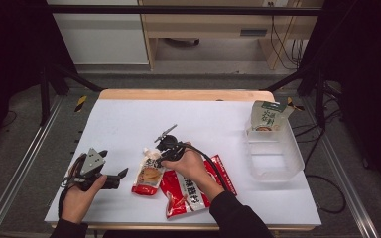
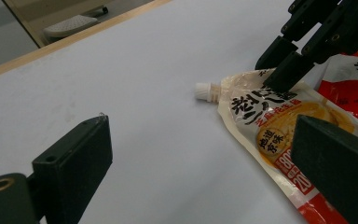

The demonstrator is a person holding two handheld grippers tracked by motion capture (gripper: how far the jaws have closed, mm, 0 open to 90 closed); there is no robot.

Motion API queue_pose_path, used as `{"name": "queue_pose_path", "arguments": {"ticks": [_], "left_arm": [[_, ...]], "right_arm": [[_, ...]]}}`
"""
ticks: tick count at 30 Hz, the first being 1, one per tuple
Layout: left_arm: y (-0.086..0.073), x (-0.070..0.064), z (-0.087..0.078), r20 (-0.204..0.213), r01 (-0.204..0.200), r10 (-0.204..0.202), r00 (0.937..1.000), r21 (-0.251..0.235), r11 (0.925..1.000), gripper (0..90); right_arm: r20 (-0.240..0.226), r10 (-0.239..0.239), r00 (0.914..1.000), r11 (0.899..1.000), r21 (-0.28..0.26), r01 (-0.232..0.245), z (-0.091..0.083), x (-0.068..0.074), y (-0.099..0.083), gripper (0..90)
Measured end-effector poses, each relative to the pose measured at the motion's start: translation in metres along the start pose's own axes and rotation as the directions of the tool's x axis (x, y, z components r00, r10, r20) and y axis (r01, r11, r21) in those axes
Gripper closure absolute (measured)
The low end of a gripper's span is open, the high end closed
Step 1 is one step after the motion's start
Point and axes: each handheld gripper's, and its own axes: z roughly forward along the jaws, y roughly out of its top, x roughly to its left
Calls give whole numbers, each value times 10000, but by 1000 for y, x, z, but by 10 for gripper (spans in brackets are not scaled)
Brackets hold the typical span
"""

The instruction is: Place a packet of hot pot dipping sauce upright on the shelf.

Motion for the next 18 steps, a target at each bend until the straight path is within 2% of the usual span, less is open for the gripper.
{"name": "queue_pose_path", "arguments": {"ticks": [6,11,18], "left_arm": [[0,-1,0,21,-19,19,10000,-9,10000,53],[0,1,-2,6,113,-113,9999,-91,9999,53],[1,7,-9,-38,399,-401,9992,-435,9983,54]], "right_arm": [[131,-581,9982,9983,48,580,0,9,1,857],[209,-851,9962,9963,-104,853,-5,15,5,889],[214,-1329,9909,9870,-884,1343,-34,26,16,898]]}}
